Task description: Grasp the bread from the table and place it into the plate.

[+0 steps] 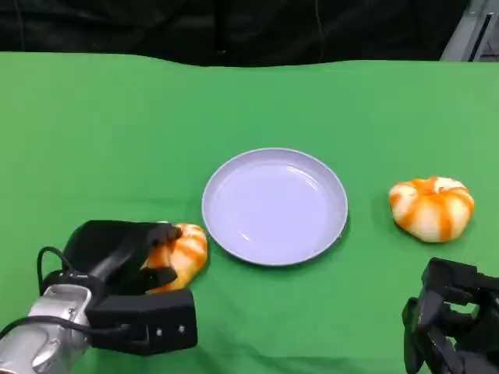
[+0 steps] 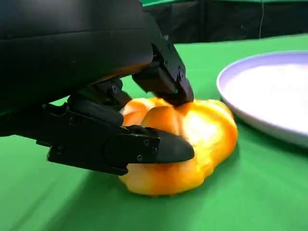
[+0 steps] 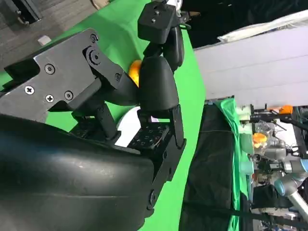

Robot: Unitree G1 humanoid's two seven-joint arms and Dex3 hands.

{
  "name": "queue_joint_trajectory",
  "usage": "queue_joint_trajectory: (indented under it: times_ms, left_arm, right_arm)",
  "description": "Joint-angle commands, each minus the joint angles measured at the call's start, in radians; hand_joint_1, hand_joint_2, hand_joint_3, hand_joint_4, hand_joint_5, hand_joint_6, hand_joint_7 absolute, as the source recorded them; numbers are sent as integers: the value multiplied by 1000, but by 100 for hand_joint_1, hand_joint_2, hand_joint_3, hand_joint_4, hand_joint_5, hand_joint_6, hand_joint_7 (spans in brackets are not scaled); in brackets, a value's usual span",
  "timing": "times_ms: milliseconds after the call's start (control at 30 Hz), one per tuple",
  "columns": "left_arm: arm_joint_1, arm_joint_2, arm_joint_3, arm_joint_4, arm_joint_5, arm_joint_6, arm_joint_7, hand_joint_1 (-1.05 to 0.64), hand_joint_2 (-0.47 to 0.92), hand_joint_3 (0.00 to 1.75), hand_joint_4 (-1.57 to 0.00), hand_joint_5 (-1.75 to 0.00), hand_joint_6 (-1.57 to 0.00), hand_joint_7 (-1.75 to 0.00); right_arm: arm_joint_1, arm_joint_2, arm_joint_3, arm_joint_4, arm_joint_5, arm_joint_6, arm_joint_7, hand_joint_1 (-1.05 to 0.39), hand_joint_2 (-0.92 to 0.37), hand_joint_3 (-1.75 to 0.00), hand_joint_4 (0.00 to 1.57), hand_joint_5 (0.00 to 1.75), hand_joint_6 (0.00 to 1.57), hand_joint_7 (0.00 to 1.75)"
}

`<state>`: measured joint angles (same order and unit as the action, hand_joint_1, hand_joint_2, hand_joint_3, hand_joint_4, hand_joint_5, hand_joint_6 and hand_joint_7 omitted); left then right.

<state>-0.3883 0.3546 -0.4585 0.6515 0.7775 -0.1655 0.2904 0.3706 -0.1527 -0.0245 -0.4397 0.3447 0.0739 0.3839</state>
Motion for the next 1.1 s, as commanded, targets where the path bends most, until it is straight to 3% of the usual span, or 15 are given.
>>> queue_joint_trajectory:
  times_ms: [33,67,133,167,233,300,633,800,933,1067,1100]
  left_arm:
    - [14,12,13,44,-17,-4,32,-10,92,22,-84,-141,-134,-18]
    - [15,13,16,45,-18,-6,44,-11,92,21,-81,-151,-123,-43]
    - [16,14,22,52,-24,-18,67,-9,92,22,-76,-169,-89,-116]
    - [15,16,26,58,-29,-30,79,-8,92,23,-75,-172,-81,-133]
    - [12,19,26,68,-31,-44,96,-8,92,24,-72,-174,-72,-150]
    - [11,24,28,70,-29,-58,115,-8,91,23,-70,-174,-69,-155]
    - [13,22,56,48,-48,-84,138,-8,89,19,-68,-175,-66,-160]
    - [14,30,67,10,-32,-74,144,-7,92,15,-70,-172,-79,-132]
    - [15,28,68,1,-27,-66,139,-7,91,14,-68,-174,-72,-147]
    - [26,24,61,7,-24,-74,143,-7,92,9,-77,-156,-94,-101]
    - [28,25,59,8,-25,-77,140,-10,92,6,-81,-139,-102,-74]
  right_arm:
    - [3,-7,-5,4,-2,-9,-2,-6,-55,-120,90,171,85,149]
    - [3,-6,-5,5,-2,-11,-1,-6,-55,-120,90,171,85,149]
    - [1,-5,-5,7,2,-12,0,-6,-55,-120,91,172,85,150]
    - [0,-4,-6,9,6,-11,1,-6,-55,-120,91,172,85,149]
    - [-1,-4,-7,12,7,-13,3,-6,-55,-121,91,171,85,149]
    - [-1,-6,-7,11,1,-10,0,-6,-54,-121,91,171,86,148]
    - [-3,-6,-9,14,8,-8,2,-8,-55,-118,91,170,86,147]
    - [-5,-4,-9,19,6,-14,2,-8,-55,-118,91,169,85,147]
    - [-6,-7,-10,19,11,-12,7,-7,-56,-118,91,169,85,147]
    - [-3,-8,-12,14,14,-9,7,-7,-55,-119,90,170,85,148]
    - [-2,-7,-12,15,15,-12,8,-7,-55,-119,91,170,85,148]
